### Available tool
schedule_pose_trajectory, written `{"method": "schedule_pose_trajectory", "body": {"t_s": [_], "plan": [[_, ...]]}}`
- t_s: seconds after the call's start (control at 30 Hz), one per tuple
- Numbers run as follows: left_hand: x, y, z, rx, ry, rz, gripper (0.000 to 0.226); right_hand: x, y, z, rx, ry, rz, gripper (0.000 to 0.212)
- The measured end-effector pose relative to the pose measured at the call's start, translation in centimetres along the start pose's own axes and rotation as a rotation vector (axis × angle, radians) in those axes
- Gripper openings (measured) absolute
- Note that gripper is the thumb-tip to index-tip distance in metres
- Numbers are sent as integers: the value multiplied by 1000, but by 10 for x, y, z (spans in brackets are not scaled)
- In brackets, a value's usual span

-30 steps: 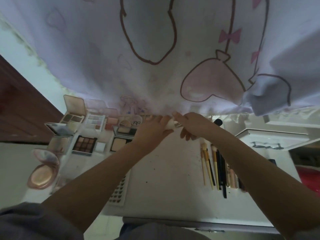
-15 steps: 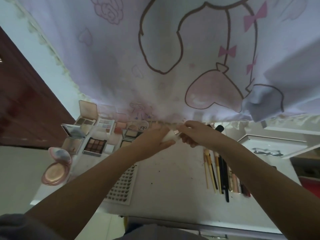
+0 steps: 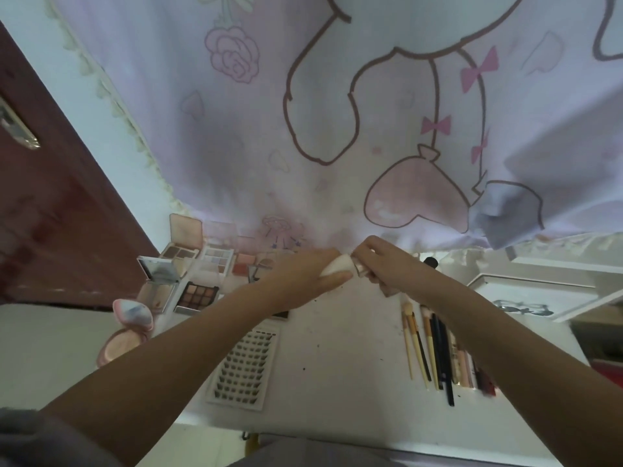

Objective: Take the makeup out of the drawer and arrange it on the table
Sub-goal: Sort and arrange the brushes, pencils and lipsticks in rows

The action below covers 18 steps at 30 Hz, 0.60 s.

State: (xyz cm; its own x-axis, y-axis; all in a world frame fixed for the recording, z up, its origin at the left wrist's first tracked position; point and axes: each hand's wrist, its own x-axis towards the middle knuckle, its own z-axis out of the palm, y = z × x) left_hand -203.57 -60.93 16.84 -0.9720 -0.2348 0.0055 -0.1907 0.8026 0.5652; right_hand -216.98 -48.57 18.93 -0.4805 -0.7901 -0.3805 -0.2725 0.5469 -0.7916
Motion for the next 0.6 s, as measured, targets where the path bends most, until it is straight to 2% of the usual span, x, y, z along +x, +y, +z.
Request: {"method": "schedule_pose_trajectory", "body": {"t_s": [0.07,0.13,0.17,0.23,0.33,0.37,0.4,0.47,0.53,0.6], "plan": [[-3,1,-1,-470,-74,-115,27,-6,-2,-2,-67,-4,-145,13],[-7,-4,-4,-879,-189,-225,36,-12,-6,-9,-107,-60,-251,19],[-10,-7,-6,-1022,-263,-255,42,-16,-6,-14,-106,-97,-280,24],[-15,-12,-9,-1159,-385,-258,44,-20,-3,-22,-75,-169,-310,32],[-16,-11,-7,-1094,-376,-214,29,-22,2,-27,206,-262,-243,19],[-14,-9,-6,-1007,-339,-185,21,-21,3,-27,273,-265,-171,24],[-13,-7,-5,-898,-302,-152,18,-21,3,-26,250,-262,-82,33],[-8,-5,-3,-697,-253,-91,15,-20,3,-24,49,-291,46,47],[-5,-6,-2,-619,-269,-69,14,-18,6,-22,-8,-320,24,39],[-5,-8,-3,-708,-366,-124,21,-20,9,-25,5,-324,-78,22]]}}
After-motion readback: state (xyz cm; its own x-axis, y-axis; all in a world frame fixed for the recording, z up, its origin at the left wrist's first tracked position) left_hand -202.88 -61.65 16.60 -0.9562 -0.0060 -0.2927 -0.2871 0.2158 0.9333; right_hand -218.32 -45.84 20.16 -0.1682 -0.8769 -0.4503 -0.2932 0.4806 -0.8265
